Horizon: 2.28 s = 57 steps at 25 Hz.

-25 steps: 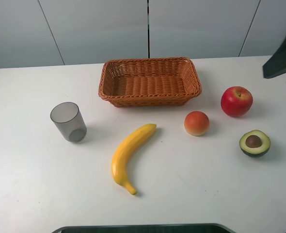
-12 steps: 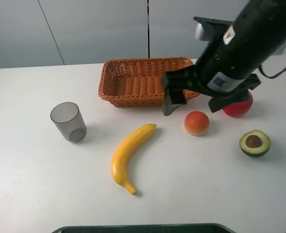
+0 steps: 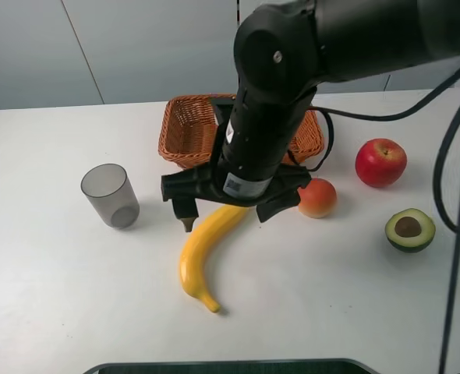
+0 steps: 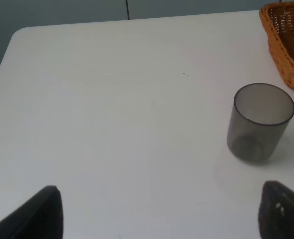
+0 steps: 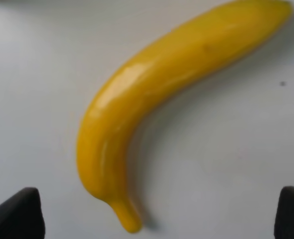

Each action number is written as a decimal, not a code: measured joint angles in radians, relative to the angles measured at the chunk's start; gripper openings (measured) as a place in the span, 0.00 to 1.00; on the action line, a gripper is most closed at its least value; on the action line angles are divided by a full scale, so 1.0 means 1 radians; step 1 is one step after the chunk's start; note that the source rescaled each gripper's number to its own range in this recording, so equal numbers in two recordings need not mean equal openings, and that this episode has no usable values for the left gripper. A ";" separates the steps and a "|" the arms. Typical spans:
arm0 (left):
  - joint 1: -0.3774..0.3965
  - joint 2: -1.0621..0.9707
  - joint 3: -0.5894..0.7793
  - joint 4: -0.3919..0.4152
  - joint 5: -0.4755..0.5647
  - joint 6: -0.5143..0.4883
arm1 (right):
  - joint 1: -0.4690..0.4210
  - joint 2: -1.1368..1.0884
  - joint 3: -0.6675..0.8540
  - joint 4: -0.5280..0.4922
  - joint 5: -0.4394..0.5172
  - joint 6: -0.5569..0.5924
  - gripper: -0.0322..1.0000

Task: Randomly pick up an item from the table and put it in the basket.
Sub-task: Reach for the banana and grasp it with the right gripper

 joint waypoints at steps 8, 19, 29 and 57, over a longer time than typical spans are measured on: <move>0.000 0.000 0.000 0.000 0.000 0.000 | 0.030 0.136 -0.055 -0.215 -0.042 0.300 1.00; 0.000 0.000 0.000 0.000 0.000 0.000 | 0.060 0.191 -0.137 -0.270 -0.078 0.468 1.00; 0.000 0.000 0.000 0.000 0.000 0.000 | 0.060 0.278 -0.157 -0.260 -0.052 0.467 1.00; 0.000 0.000 0.000 0.002 0.000 0.000 | 0.060 0.353 -0.164 -0.197 -0.050 0.441 0.04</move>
